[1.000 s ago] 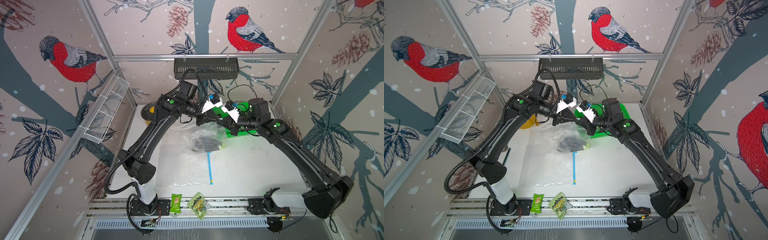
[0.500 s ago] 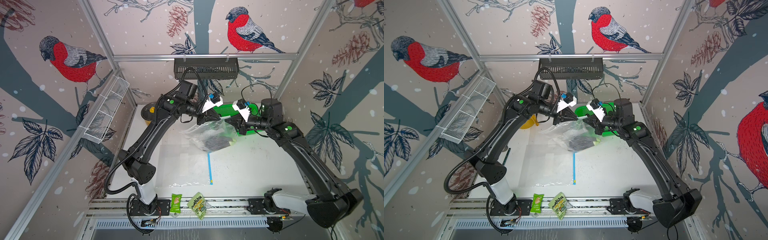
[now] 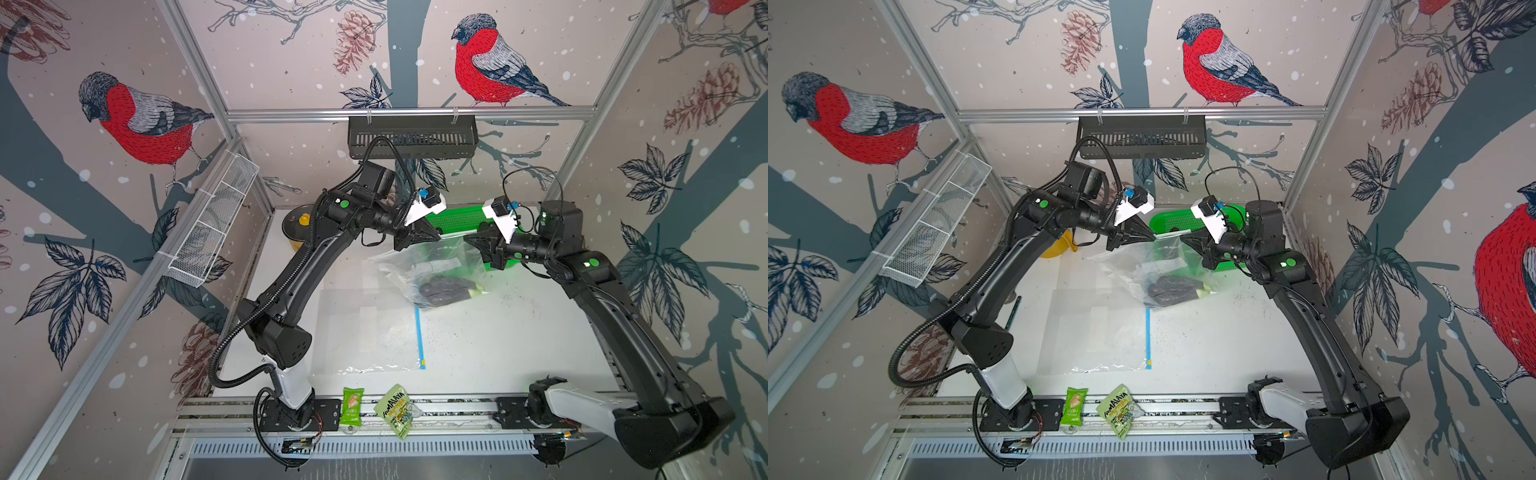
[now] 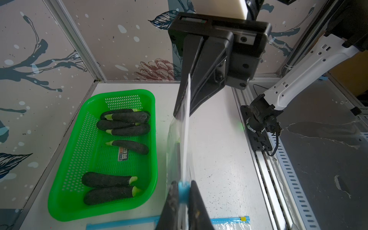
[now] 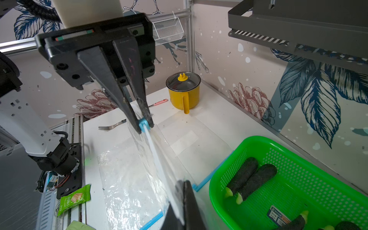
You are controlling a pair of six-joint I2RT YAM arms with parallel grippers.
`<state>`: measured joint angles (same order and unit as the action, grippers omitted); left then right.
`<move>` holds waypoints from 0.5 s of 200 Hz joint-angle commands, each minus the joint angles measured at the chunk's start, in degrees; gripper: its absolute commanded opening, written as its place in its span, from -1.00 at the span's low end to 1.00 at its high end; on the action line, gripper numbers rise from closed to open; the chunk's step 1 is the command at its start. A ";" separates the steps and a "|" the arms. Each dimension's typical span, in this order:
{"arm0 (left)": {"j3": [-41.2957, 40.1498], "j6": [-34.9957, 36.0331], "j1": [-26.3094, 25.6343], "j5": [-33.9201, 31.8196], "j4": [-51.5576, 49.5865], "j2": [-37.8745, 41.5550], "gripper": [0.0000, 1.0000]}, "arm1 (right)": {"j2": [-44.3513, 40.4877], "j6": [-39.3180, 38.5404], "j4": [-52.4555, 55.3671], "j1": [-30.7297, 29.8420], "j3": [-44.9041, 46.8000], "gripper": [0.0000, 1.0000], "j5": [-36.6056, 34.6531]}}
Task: Place the eggplant in a zip-top bag and seal the zipper
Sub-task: Zip the zipper on the zipper food storage bag.
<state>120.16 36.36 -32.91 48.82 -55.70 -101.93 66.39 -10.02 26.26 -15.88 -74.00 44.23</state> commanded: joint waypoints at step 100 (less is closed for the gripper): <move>-1.16 -0.31 0.51 -3.72 -2.48 1.62 -0.81 | -4.84 5.29 -3.06 8.60 5.27 -0.96 -4.81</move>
<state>119.20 35.92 -32.88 46.26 -55.72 -101.14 62.33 -6.00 25.04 -8.91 -69.17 42.83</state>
